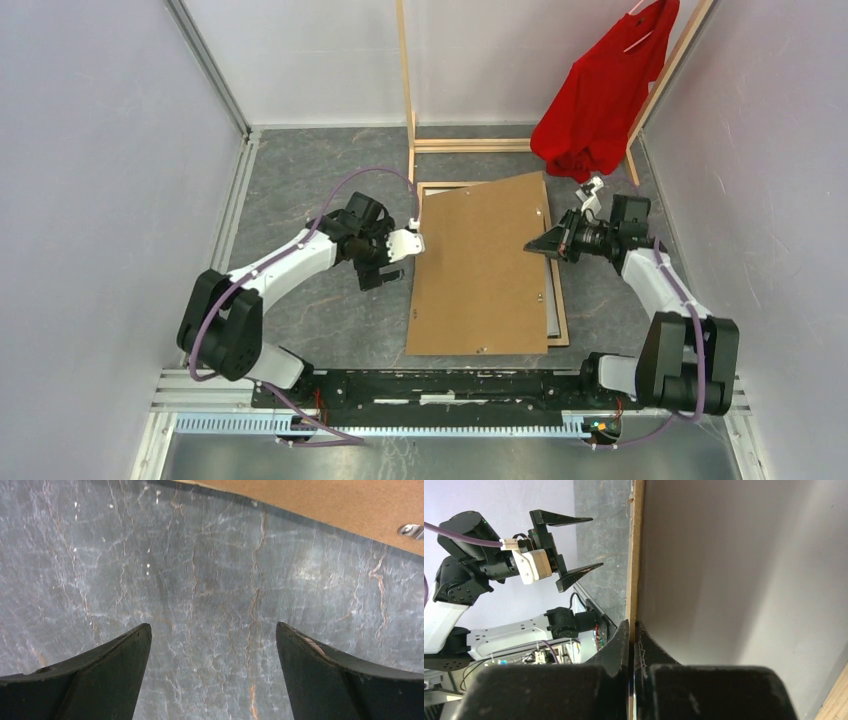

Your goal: Put the photo into the frame

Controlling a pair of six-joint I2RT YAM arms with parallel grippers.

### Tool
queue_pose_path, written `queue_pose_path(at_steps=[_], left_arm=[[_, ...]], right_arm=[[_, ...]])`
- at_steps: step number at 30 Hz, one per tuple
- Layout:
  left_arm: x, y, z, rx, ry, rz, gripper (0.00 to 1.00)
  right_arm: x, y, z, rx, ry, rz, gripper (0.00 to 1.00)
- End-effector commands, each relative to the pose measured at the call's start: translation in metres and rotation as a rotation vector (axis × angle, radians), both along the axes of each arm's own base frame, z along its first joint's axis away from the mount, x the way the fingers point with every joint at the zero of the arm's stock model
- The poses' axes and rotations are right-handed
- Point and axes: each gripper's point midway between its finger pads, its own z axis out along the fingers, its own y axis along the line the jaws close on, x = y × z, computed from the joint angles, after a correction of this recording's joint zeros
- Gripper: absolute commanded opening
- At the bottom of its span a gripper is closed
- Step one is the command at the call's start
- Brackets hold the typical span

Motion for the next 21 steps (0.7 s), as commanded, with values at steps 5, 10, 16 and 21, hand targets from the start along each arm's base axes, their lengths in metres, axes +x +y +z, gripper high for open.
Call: queue_pose_path(at_steps=[5, 10, 16, 21], left_arm=[[0.007, -0.038, -0.008, -0.083, -0.022, -0.011, 1.00], [0.004, -0.044, -0.017, -0.083, -0.001, -0.009, 1.00], [0.005, -0.044, -0.029, -0.078, 0.020, 0.021, 0.98], [0.006, -0.047, -0.038, -0.081, 0.035, 0.052, 0.98]], right_arm=[[0.024, -0.015, -0.013, -0.128, -0.061, 0.023, 0.12], [0.033, -0.021, -0.028, -0.151, -0.032, -0.018, 0.23], [0.033, -0.016, -0.039, -0.059, -0.013, -0.106, 0.31], [0.029, -0.010, -0.041, 0.013, -0.006, -0.122, 0.33]])
